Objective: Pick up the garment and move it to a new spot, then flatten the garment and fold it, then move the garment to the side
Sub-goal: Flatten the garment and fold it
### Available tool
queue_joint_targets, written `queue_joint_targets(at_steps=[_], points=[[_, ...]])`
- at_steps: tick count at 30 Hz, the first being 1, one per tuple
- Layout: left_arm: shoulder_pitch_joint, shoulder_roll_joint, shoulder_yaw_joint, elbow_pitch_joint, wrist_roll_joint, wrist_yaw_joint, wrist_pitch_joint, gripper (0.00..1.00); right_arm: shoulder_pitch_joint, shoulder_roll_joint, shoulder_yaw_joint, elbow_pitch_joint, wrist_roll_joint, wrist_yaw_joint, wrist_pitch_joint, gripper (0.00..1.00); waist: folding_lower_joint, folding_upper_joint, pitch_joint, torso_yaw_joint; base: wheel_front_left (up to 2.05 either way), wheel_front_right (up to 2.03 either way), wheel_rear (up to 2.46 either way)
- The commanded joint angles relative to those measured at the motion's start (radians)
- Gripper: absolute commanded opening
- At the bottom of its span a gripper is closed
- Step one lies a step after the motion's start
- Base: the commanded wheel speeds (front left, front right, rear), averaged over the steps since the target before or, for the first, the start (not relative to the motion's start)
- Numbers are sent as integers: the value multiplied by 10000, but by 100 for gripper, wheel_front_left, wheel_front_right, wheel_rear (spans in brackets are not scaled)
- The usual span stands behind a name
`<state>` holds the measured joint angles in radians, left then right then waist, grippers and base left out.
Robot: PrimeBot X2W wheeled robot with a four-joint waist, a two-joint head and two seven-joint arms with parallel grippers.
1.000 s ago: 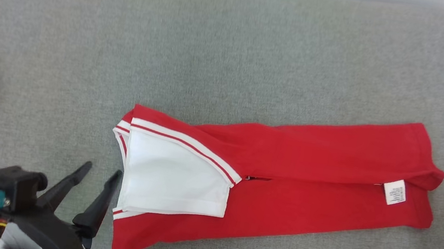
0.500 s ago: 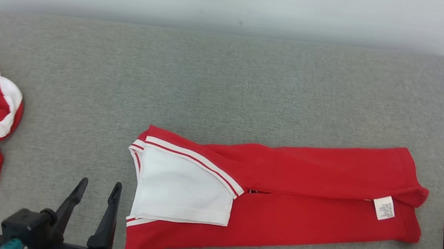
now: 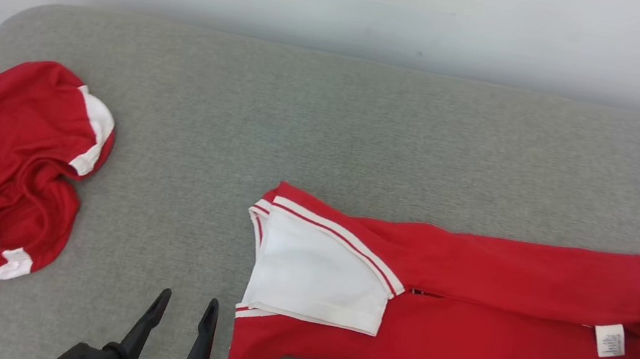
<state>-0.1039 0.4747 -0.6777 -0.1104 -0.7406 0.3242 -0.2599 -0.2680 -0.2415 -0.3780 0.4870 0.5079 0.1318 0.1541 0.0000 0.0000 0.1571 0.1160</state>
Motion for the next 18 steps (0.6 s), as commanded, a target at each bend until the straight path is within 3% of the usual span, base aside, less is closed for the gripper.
queue_joint_targets(at_steps=[1, 9, 18], points=[[-62, -73, 7, 49, 103, -73, -58, 100, -202, -58, -64, 350, -98, -25, -17, 100, 0, 0, 120, 315, 0, 0, 0], [-30, -209, 55, 273, 274, -332, -59, 100, -426, -156, -393, 1916, -1060, -25, -321, 100, 0, 0, 197, 611, 0, 0, 0], [85, -3, -184, 327, 456, -582, 97, 100, 5, 772, -838, 1826, -2004, -25, -562, 100, 0, 0, 136, 372, 0, 0, 0]])
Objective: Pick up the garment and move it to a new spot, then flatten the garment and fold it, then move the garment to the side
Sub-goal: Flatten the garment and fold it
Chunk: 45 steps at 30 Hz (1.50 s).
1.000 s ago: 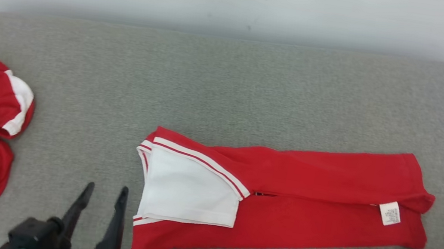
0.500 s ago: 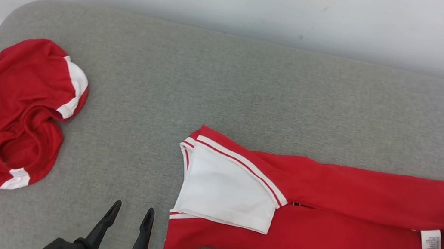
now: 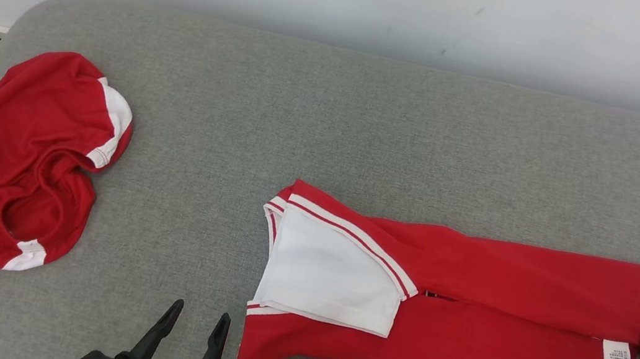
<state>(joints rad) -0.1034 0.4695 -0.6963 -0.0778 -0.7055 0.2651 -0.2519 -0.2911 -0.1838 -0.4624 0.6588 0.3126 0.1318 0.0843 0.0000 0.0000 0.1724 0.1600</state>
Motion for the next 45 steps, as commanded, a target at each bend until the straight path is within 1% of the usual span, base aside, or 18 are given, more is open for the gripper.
queue_joint_targets(at_steps=[1, 2, 3, 4, 5, 6, 11, 15, 19, 20, 22, 27, 31, 33, 35, 38, 45], points=[[78, 82, -19, 3, 144, -4, 16, 100, 269, 270, -35, 74, -104, -25, 184, 100, 0, 0, -31, -102, 0, 0, 0], [69, 110, -28, 4, 158, -12, 27, 100, 288, 345, -54, 43, -150, -25, 227, 100, 0, 0, -46, -135, 0, 0, 0], [60, 115, -43, -1, 135, -23, 51, 100, 302, 408, -87, 33, -154, -25, 261, 90, 0, 0, -60, -158, 0, 0, 0], [43, 132, -58, -9, 120, -32, 68, 100, 320, 460, -92, 37, -178, -25, 305, 48, 0, 0, -76, -177, 0, 0, 0], [17, 139, -67, -27, 126, -39, 78, 100, 338, 488, -63, 34, -206, -25, 343, 33, 0, 0, -87, -191, 0, 0, 0], [-2, 130, -73, -48, 111, -41, 98, 100, 326, 516, -61, 30, -184, -25, 329, 0, 0, 0, -96, -204, 0, 0, 0], [-17, 128, -99, -104, 85, 12, 126, 100, 161, 441, 134, -2, 76, -26, 294, 0, 0, 0, -103, -273, 0, 0, 0], [7, 197, -83, -102, 50, 28, 134, 100, -30, 144, 263, -159, 350, -26, 200, 0, 0, 0, -86, -362, 0, 0, 0], [13, 264, 2, -152, 9, 57, 131, 100, -247, -442, 301, -412, 569, -26, 301, 0, 0, 0, -29, -548, 0, 0, 0], [13, 264, 2, -152, 9, 57, 131, 100, -247, -442, 301, -412, 569, -26, 301, 0, 0, 0, -29, -548, 0, 0, 0], [-3, 288, 26, -197, -4, 72, 143, 100, -349, -729, 272, -522, 654, -26, 381, 0, 0, 0, -7, -652, 0, 0, 0], [-55, 411, 77, -304, 15, 122, 193, 100, -694, -1665, 59, -946, 560, -26, 778, 0, 0, 0, 122, -931, 0, 0, 0], [-94, 504, 115, -375, -17, 124, 230, 100, -962, -2085, 38, -1513, 477, -26, 1269, 0, 0, 0, 221, -1147, 0, 0, 0], [-109, 502, 111, -368, -55, 97, 245, 100, -1053, -2107, 145, -1877, 517, -26, 1599, 0, 0, 0, 231, -1241, 0, 0, 0], [-137, 474, 86, -344, -54, 64, 280, 100, -1076, -1984, 301, -2297, 667, -26, 1947, 0, 0, 0, 227, -1301, 0, 0, 0], [-177, 391, 40, -290, -92, 14, 309, 100, -898, -1764, 852, -3142, 864, -25, 2380, 0, 0, 0, 200, -1349, 0, 0, 0], [-194, 186, -39, -78, -243, -72, 308, 100, -127, -948, 2247, -5430, 1262, -25, 3205, 0, 0, 0, -19, -1190, 0, 0, 0]])
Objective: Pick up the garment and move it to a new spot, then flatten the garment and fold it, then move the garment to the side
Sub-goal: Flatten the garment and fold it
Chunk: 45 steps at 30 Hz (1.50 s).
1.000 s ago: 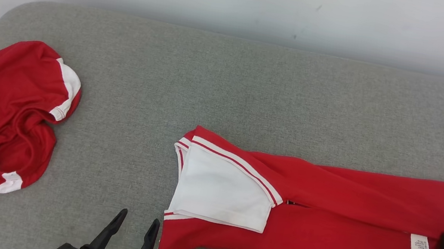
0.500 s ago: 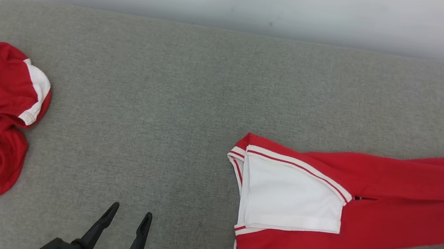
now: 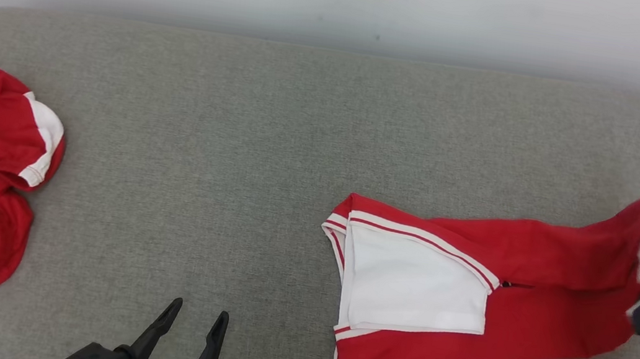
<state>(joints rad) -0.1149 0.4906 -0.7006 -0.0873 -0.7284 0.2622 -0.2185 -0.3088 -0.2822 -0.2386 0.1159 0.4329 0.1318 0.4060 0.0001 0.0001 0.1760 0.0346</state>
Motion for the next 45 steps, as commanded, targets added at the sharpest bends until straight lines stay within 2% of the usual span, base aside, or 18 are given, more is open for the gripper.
queue_joint_targets(at_steps=[1, 6, 11, 16, 22, 32, 33, 34, 40, 45], points=[[-71, -41, 3, 38, -37, -54, -39, 100, 156, 155, 196, -274, 86, -25, 83, 0, -1, -1, -86, 107, 0, 0, 0], [-128, -87, 10, 139, -110, -88, -34, 100, 436, 590, 1309, -1222, 58, -25, 419, 0, -1, -1, -208, 364, 0, 0, 0], [-180, -138, 23, 196, -125, -113, -71, 100, 507, 940, 2438, -1531, -5, -25, 493, 0, -1, -1, -218, 638, 0, 0, 0], [-175, -230, -12, 307, -149, -146, -114, 100, 615, 1209, 3530, -1189, 0, -25, 471, 0, -1, -1, -219, 888, 0, 0, 0], [-211, -305, 21, 400, -171, -187, -191, 100, 758, 1187, 4482, -370, -107, -25, 447, 0, -1, -1, -209, 1135, 0, 0, 0], [-134, -371, -16, 435, -202, -212, -205, 100, 933, 1407, 5350, 530, -67, -25, 146, 0, -1, -1, -295, 1284, 0, 0, 0], [-144, -366, -18, 412, -194, -210, -206, 100, 933, 1449, 5384, 612, -107, -25, 90, 40, -1, -1, -318, 1284, 0, 0, 0], [-151, -355, -19, 405, -190, -195, -203, 100, 904, 1510, 5393, 658, -139, -25, -37, 100, -1, -1, -338, 1279, 0, 0, 0], [-32, -296, -27, 399, -189, -99, -190, 100, 646, 1703, 5316, 469, 160, -25, -865, 100, -1, -1, -511, 1201, 0, 0, 0], [70, -348, 76, 381, -225, 28, -240, 100, 420, 1332, 4881, 317, -18, -25, -2290, 100, -1, -1, -730, 1040, 0, 0, 0]])
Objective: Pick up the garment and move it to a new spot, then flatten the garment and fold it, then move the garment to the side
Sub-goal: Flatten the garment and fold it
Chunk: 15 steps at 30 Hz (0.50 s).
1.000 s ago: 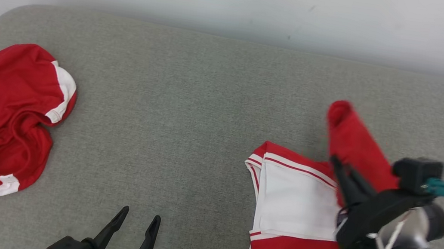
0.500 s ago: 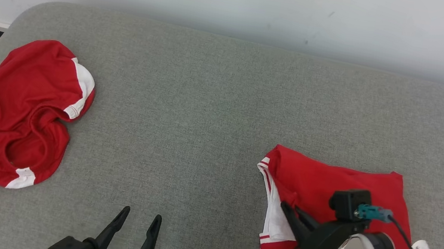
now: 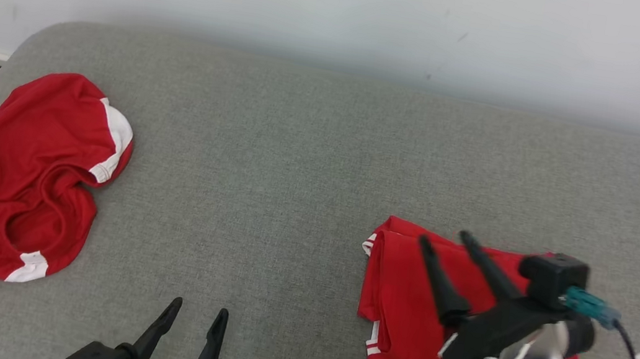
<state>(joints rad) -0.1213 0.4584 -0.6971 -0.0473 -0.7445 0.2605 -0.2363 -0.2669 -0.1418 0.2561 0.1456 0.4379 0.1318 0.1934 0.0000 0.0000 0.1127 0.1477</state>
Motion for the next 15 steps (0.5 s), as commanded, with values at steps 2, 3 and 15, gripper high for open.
queue_joint_targets(at_steps=[2, 3, 15], points=[[182, -51, 147, -29, -59, 148, -94, 100, -75, -156, -276, 81, -154, -25, -662, 100, 0, 0, -207, -196, 0, 0, 0], [211, -49, 182, -31, -63, 205, -105, 100, -90, -231, -378, 115, -244, -25, -878, 100, 0, 0, -258, -254, 0, 0, 0], [909, -197, 1204, -381, 169, 743, -277, 100, 681, -851, -1080, 353, -1991, -25, -3186, 100, 0, 0, -848, -1098, 0, 0, 0]])
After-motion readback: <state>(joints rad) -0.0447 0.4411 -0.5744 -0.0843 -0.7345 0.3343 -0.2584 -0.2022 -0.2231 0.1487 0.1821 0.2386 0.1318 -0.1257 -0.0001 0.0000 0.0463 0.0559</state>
